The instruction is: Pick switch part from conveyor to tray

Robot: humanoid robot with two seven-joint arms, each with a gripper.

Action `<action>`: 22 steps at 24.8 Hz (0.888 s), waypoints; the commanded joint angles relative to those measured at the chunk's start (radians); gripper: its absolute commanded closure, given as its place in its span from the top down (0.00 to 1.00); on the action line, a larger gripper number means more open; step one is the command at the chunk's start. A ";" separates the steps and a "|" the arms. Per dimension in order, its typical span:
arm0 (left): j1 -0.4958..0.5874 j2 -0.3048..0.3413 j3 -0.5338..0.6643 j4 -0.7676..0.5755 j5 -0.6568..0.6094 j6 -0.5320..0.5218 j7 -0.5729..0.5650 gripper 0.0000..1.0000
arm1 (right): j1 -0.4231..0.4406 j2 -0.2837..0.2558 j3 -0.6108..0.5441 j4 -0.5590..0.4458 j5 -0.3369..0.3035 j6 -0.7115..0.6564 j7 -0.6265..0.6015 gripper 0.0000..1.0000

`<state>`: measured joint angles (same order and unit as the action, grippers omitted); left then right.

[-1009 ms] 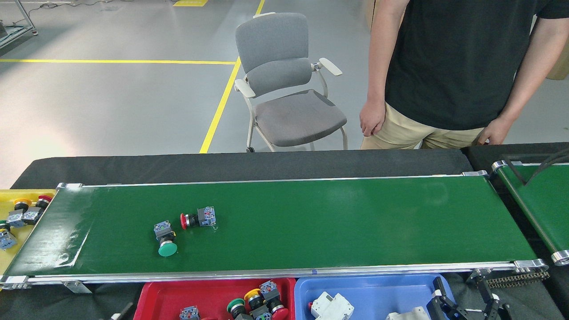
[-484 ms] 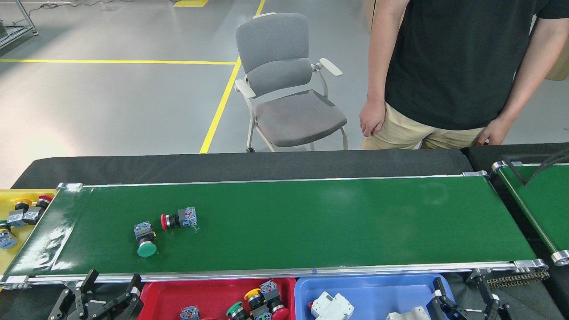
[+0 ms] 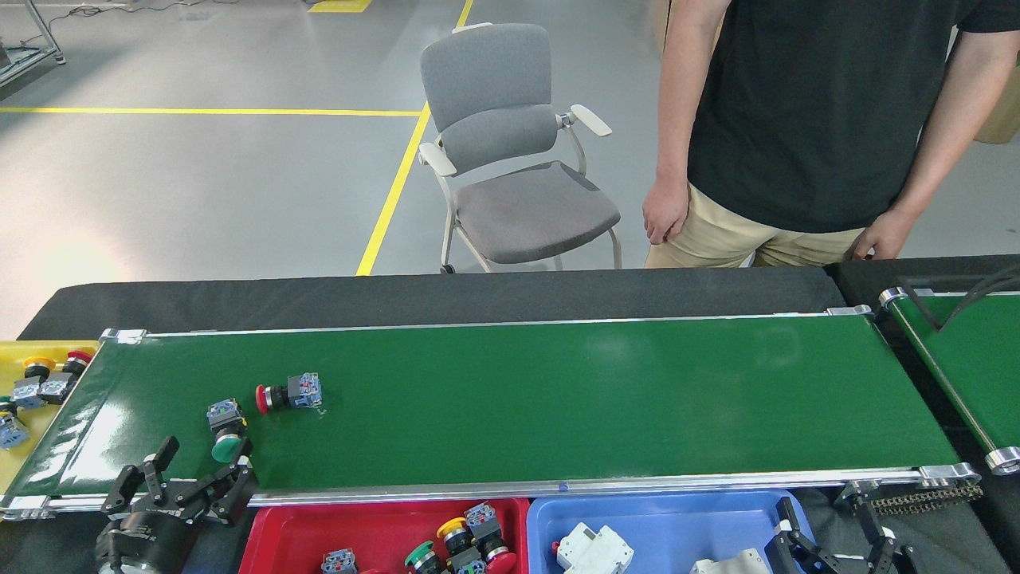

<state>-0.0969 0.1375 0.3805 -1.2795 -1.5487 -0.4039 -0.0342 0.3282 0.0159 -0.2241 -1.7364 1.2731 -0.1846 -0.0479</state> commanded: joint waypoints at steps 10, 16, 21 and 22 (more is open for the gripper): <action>-0.109 0.065 -0.077 0.180 0.004 0.043 0.013 0.20 | 0.000 -0.007 -0.004 -0.011 -0.003 0.001 -0.012 0.99; 0.008 0.060 -0.078 0.017 0.029 -0.073 0.053 0.08 | 0.002 -0.007 -0.004 -0.011 -0.001 0.002 -0.015 0.99; 0.279 0.059 -0.080 -0.288 0.136 -0.335 0.051 0.12 | 0.003 -0.007 -0.004 -0.011 -0.001 0.002 -0.017 0.99; 0.331 0.051 -0.078 -0.340 0.141 -0.381 0.051 0.13 | 0.002 -0.007 -0.004 -0.011 -0.003 0.002 -0.017 0.99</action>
<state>0.2158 0.1893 0.2971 -1.5677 -1.4206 -0.6883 0.0087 0.3316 0.0159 -0.2243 -1.7364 1.2731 -0.1843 -0.0555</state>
